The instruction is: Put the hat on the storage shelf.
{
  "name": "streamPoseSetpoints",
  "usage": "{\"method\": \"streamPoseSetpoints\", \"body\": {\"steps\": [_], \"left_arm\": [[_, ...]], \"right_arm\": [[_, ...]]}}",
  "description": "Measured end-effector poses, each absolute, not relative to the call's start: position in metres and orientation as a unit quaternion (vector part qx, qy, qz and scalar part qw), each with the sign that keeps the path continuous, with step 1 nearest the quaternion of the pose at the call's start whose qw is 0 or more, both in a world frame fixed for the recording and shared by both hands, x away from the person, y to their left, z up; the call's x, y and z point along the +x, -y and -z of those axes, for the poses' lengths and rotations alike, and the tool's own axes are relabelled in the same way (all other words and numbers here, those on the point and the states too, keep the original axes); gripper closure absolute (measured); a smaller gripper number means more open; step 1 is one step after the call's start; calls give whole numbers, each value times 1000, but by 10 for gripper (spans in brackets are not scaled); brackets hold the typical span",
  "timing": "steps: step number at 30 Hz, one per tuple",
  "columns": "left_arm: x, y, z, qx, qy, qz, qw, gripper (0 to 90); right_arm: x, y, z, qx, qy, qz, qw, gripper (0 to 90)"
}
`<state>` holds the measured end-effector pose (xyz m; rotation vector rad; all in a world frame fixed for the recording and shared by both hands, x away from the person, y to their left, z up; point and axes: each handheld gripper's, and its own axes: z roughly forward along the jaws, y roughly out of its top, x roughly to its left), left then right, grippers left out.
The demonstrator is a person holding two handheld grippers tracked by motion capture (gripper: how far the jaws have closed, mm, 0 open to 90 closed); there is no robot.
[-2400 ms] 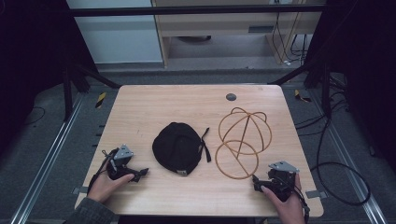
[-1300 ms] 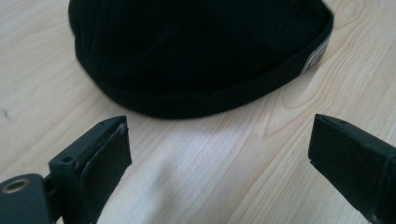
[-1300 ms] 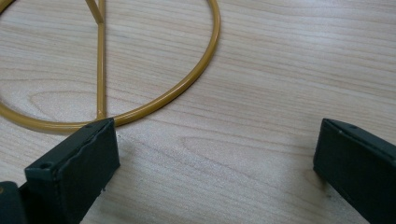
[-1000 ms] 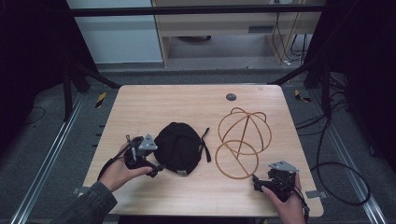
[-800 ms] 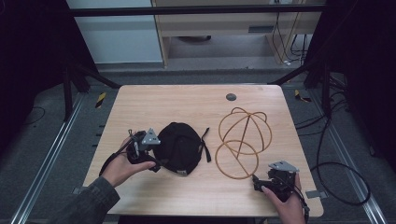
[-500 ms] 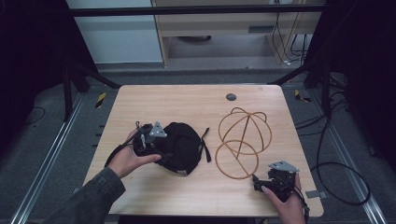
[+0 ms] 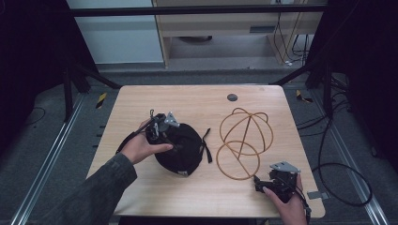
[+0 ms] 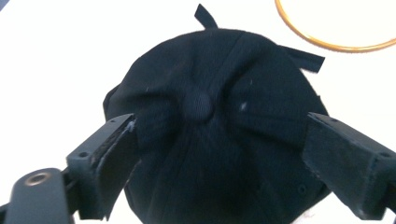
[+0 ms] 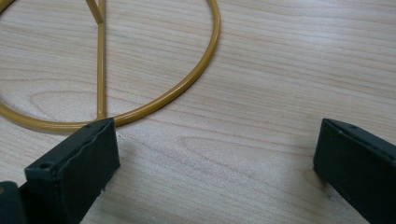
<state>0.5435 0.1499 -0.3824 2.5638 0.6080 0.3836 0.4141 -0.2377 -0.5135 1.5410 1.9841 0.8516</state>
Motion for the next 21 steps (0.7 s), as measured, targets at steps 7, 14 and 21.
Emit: {"method": "streamPoseSetpoints", "body": {"steps": [7,14,21], "left_arm": [[555,-137,381,941,-217,-134,224,170],[562,-132,387,946,-214,-128,207,261],[569,-136,390,945,-223,-124,204,412]], "right_arm": [[414,238,513,564,-726,-311,242,4],[414,238,513,565,-725,-311,241,4],[414,238,513,564,-726,-311,241,4]]}}
